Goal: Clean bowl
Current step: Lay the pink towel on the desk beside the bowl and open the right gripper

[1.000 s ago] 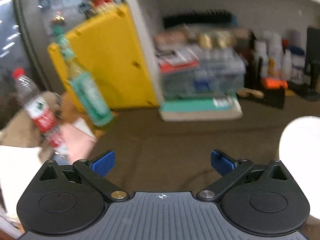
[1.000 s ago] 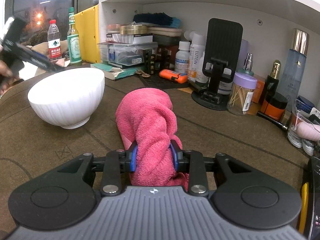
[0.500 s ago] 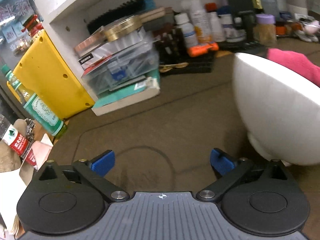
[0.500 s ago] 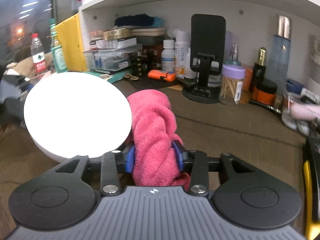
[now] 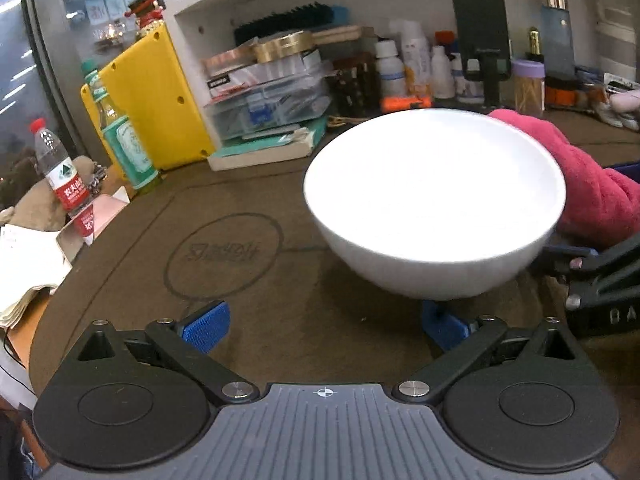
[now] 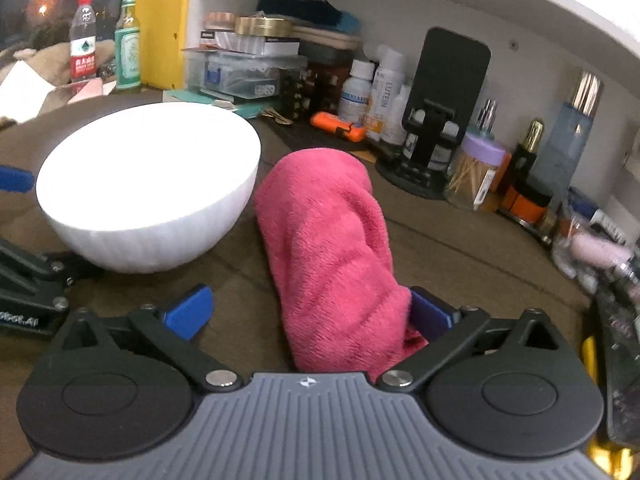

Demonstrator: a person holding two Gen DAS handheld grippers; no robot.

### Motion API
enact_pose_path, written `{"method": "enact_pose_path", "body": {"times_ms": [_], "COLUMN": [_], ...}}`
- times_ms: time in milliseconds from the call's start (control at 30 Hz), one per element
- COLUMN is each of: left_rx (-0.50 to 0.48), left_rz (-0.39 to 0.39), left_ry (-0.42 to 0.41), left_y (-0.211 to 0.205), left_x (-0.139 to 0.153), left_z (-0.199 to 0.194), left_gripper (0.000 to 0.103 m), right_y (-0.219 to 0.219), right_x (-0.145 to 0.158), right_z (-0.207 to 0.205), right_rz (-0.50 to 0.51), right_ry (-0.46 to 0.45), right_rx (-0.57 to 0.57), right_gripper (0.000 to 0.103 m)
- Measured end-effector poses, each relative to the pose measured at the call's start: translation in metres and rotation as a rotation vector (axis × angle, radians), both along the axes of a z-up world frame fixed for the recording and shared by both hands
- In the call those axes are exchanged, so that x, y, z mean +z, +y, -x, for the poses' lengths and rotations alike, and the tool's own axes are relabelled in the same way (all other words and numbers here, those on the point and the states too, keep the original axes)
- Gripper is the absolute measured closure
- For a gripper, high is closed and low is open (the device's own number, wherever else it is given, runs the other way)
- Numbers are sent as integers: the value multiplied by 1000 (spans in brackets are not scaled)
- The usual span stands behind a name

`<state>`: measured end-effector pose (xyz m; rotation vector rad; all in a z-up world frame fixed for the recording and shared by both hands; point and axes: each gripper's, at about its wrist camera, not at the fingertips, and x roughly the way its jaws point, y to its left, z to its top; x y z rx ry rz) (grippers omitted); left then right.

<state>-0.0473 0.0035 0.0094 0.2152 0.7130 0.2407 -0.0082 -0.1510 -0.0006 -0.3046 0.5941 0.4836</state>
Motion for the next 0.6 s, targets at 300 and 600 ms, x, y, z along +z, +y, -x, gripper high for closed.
{"method": "enact_pose_path", "body": {"times_ms": [300, 600], "left_rx": [-25, -62], "left_rz": [112, 224], "left_ry": [-77, -47], "left_y": [2, 12], "left_x": [-9, -10], "left_z": [-18, -25], "left_gripper": [0, 0], "right_y": [-20, -25], "right_x": [-5, -5], "right_z": [-16, -21], "right_rz": [-121, -119], "right_ry": [109, 109], "right_rx": [-26, -15], "right_gripper": [0, 0]}}
